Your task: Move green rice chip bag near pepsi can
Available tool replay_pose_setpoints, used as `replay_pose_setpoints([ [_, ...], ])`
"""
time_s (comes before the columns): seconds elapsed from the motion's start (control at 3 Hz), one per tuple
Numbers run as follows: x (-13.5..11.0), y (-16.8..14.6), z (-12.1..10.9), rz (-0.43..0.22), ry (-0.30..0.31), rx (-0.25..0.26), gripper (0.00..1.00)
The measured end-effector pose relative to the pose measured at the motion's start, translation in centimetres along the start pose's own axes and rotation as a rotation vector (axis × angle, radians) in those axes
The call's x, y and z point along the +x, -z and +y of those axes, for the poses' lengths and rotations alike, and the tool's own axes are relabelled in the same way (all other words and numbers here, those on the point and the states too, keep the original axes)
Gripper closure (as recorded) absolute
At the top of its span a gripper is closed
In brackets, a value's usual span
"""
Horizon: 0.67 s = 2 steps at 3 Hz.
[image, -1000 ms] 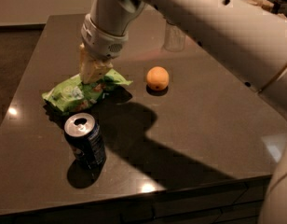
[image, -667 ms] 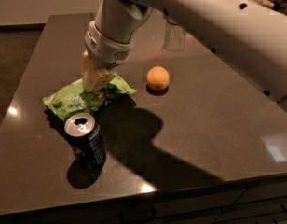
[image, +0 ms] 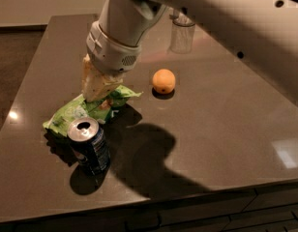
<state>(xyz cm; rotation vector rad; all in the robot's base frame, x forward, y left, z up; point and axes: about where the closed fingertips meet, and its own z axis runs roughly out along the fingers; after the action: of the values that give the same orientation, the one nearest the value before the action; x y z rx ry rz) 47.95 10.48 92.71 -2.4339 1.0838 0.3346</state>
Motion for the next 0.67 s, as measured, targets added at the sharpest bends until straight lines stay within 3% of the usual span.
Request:
replay_pose_setpoints([
  [0.67, -0.52, -0.09, 0.53, -0.001, 0.007, 0.0, 0.51],
])
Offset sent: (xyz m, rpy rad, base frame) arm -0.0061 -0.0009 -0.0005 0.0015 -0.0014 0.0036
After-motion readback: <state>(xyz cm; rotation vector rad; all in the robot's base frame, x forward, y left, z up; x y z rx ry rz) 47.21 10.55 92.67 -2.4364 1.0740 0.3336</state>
